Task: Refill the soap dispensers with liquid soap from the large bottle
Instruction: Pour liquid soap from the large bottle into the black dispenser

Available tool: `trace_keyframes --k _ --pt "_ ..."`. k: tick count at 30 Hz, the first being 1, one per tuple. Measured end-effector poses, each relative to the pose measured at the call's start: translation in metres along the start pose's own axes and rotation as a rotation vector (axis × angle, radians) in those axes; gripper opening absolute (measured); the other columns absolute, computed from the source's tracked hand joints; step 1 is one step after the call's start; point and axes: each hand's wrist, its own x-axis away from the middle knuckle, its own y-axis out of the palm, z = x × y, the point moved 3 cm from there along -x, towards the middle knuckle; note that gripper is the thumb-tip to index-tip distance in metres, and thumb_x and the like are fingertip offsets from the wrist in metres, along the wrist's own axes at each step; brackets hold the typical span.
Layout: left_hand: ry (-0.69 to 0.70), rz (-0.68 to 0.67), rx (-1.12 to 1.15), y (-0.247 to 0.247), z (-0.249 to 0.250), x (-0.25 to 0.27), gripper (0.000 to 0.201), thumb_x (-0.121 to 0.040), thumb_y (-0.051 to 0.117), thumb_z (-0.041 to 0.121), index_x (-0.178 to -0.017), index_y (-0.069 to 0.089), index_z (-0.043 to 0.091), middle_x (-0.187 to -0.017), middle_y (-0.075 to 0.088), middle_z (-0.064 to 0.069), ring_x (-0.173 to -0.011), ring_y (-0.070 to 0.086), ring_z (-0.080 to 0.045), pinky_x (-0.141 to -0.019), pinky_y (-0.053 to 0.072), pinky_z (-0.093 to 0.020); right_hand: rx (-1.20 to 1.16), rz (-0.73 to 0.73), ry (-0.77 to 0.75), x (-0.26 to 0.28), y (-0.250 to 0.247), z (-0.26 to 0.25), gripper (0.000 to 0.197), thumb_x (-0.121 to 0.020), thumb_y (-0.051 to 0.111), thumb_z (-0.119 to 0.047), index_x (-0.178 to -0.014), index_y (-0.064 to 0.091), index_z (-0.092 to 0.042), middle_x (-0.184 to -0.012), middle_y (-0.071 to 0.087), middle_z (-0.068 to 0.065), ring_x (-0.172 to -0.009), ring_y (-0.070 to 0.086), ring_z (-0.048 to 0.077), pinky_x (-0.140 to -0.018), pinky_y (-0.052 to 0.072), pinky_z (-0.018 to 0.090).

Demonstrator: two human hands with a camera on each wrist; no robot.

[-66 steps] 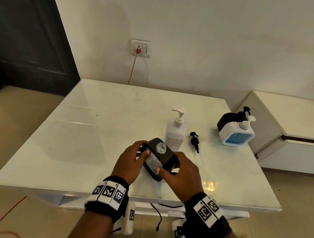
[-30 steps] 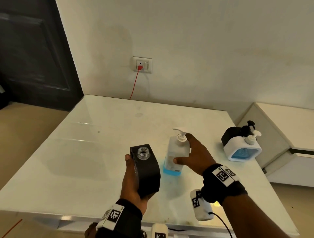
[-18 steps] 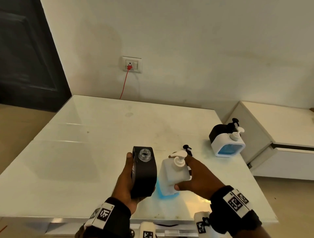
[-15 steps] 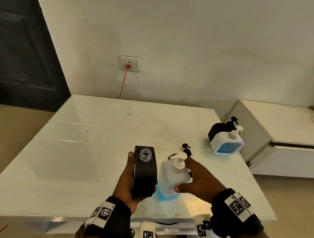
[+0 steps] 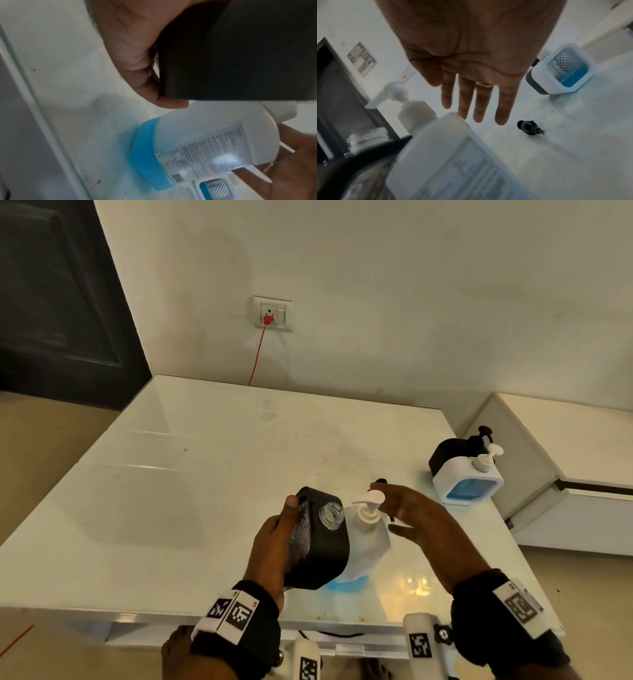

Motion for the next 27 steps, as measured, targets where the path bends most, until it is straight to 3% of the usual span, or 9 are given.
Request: trace_keyframes --k 1,3,5,8,12,15,19,22,27 --pt "0.014 0.037 -0.022 -0.002 -0.002 -0.003 0.109 -0.044 0.066 0.098 -0.119 0.072 0.019 -0.109 0.079 -0.008 -0.102 0.075 -0.029 -0.095 0.060 -0.050 -0.013 0.074 0.027 -0.002 -0.001 -0.008 0.027 -0.103 0.045 -0.033 -0.116 0.069 -0.034 -0.118 0.070 -0.015 -0.118 0.061 0.010 -0.107 0.044 0.043" --pt "0.048 0.080 -0.050 -0.003 -0.004 -0.006 0.107 -0.045 0.065 0.097 -0.118 0.071 0.018 -0.109 0.078 -0.007 -0.103 0.074 -0.027 -0.095 0.060 -0.049 0.034 0.171 0.113 -0.010 -0.002 -0.022 0.052 -0.100 0.033 -0.056 -0.102 0.075 -0.025 -0.102 0.075 -0.008 -0.106 0.065 0.015 -0.101 0.048 0.045" --pt "0.067 0.089 -0.067 0.000 -0.001 -0.003 0.092 -0.056 0.062 0.085 -0.116 0.070 0.016 -0.109 0.077 -0.008 -0.103 0.073 -0.027 -0.095 0.059 -0.047 0.119 0.209 0.178 -0.019 0.000 -0.037 0.069 -0.095 0.026 -0.067 -0.093 0.076 -0.019 -0.092 0.075 -0.003 -0.098 0.067 0.021 -0.092 0.053 0.044" --pt "0.078 0.093 -0.083 0.001 -0.001 -0.002 0.096 -0.052 0.060 0.085 -0.117 0.067 0.015 -0.111 0.075 -0.008 -0.105 0.071 -0.029 -0.098 0.057 -0.049 0.261 0.214 0.198 -0.032 0.008 -0.058 0.082 -0.090 0.022 -0.077 -0.083 0.076 -0.015 -0.084 0.074 -0.002 -0.089 0.067 0.023 -0.087 0.055 0.047" --pt "0.106 0.114 -0.102 0.001 0.000 -0.001 0.091 -0.057 0.059 0.084 -0.115 0.066 0.015 -0.111 0.075 -0.009 -0.104 0.070 -0.029 -0.097 0.057 -0.051 0.455 0.117 0.283 -0.042 0.019 -0.072 0.094 -0.083 0.015 -0.085 -0.085 0.074 -0.012 -0.084 0.071 -0.001 -0.084 0.065 0.023 -0.090 0.054 0.047" --pt "0.111 0.116 -0.091 0.002 0.000 -0.002 0.088 -0.059 0.058 0.082 -0.115 0.066 0.015 -0.111 0.074 -0.009 -0.104 0.070 -0.029 -0.095 0.058 -0.049 0.567 0.086 0.319 -0.042 0.027 -0.071 0.099 -0.082 0.016 -0.086 -0.095 0.072 -0.005 -0.084 0.072 0.007 -0.083 0.067 0.027 -0.089 0.055 0.047" --pt "0.114 0.109 -0.073 0.001 0.001 -0.003 0.088 -0.059 0.058 0.083 -0.114 0.067 0.015 -0.108 0.075 -0.009 -0.102 0.072 -0.029 -0.091 0.060 -0.046 0.587 0.090 0.364 -0.045 0.032 -0.060 0.087 -0.082 0.030 -0.085 -0.088 0.070 -0.008 -0.086 0.072 0.010 -0.083 0.068 0.029 -0.087 0.056 0.047" --pt "0.119 0.101 -0.066 0.001 0.002 -0.003 0.093 -0.056 0.060 0.086 -0.114 0.068 0.015 -0.106 0.077 -0.008 -0.101 0.073 -0.029 -0.095 0.060 -0.050 0.552 0.093 0.395 -0.048 0.030 -0.057 0.072 -0.085 0.039 -0.078 -0.083 0.066 -0.011 -0.087 0.072 0.008 -0.082 0.067 0.028 -0.089 0.055 0.047" --pt "0.126 0.106 -0.058 0.001 0.003 -0.003 0.090 -0.058 0.059 0.084 -0.115 0.068 0.015 -0.108 0.076 -0.008 -0.102 0.072 -0.028 -0.095 0.059 -0.049 0.599 0.069 0.422 -0.047 0.033 -0.057 0.058 -0.088 0.040 -0.070 -0.085 0.061 -0.016 -0.093 0.068 0.006 -0.087 0.065 0.028 -0.091 0.053 0.045"
